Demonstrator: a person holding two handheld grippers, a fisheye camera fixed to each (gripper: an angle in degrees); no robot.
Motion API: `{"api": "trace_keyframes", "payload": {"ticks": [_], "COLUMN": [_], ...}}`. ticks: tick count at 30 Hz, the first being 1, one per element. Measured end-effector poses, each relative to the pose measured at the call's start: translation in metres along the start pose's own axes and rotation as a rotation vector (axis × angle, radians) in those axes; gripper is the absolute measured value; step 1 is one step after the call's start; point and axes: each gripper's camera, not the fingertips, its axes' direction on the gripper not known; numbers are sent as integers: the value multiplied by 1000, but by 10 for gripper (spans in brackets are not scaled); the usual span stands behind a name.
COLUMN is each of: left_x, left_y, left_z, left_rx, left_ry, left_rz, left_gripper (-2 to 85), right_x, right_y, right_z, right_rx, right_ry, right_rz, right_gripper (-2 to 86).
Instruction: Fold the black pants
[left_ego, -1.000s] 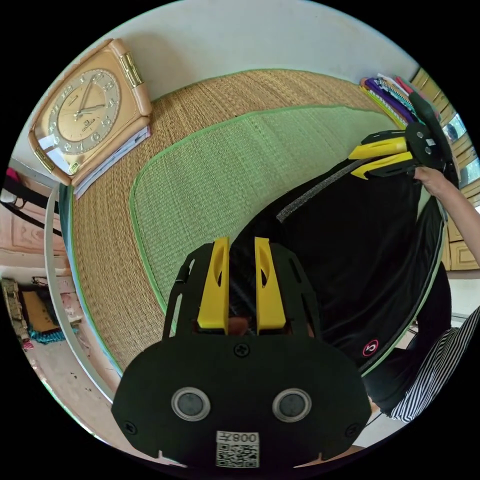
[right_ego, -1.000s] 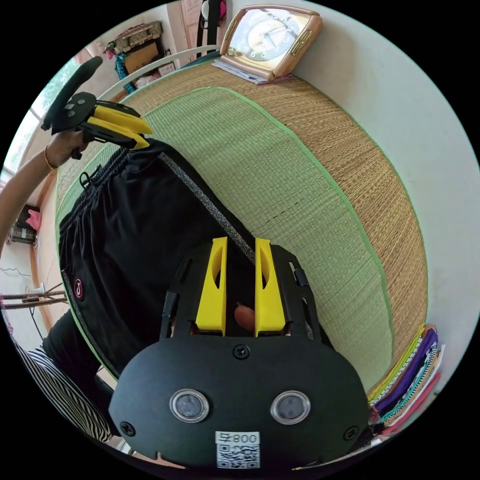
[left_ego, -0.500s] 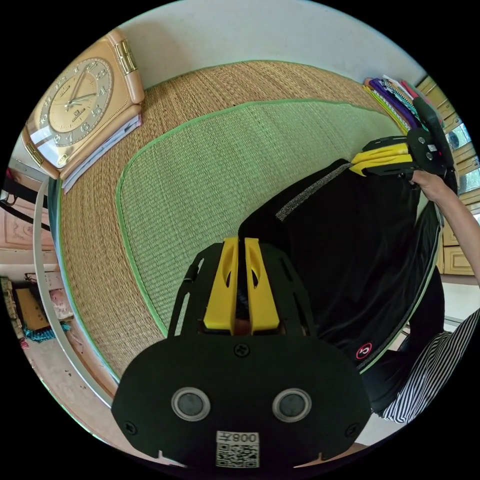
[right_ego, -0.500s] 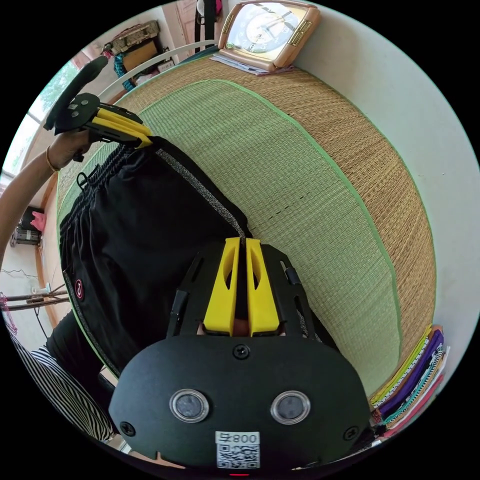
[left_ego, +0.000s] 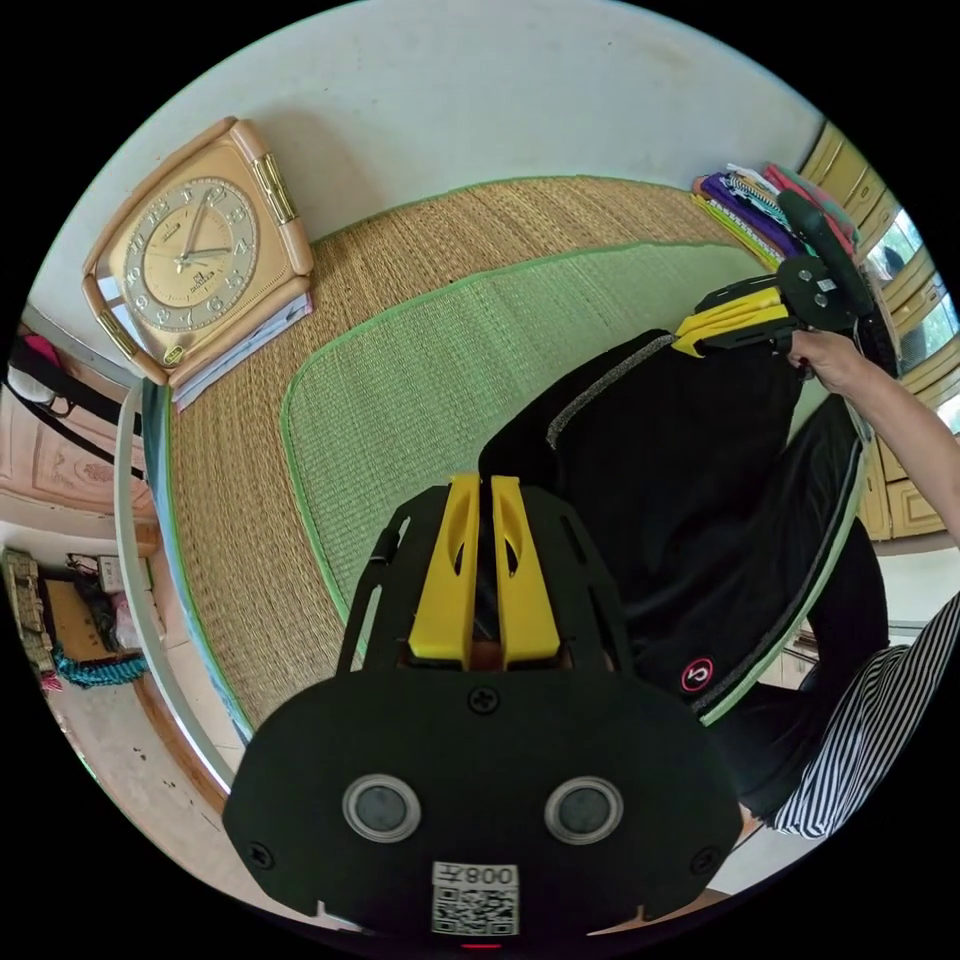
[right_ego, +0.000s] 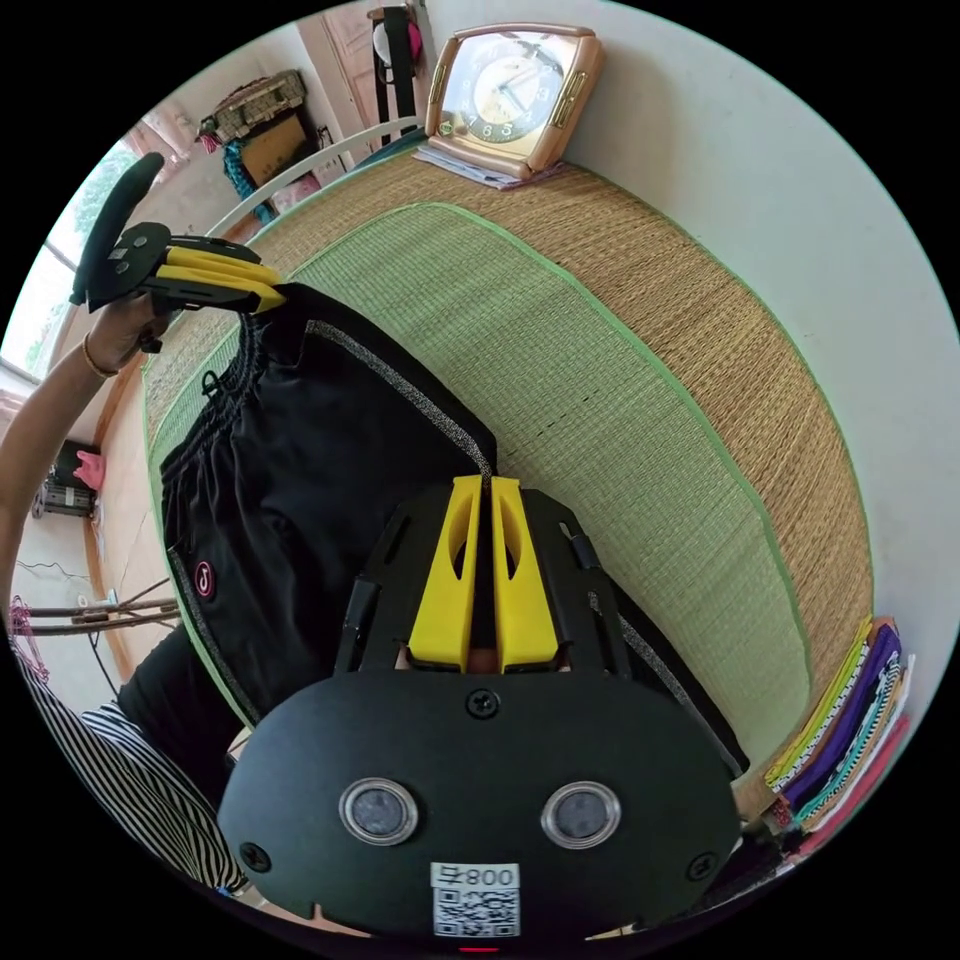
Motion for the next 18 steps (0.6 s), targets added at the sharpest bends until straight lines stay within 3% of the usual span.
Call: {"api": "trace_keyframes", "payload": {"ticks": [18], "left_x": [103], "left_y": [165], "left_z": [-69], "left_rx": [39], "left_ry": [38], "left_rz": [51], "left_gripper": [22], "right_x": [-108], "right_y": [114], "right_z": [-10], "right_rx": [95], "right_ry": [-14], "right_rz": [-63], "right_gripper": [17]}}
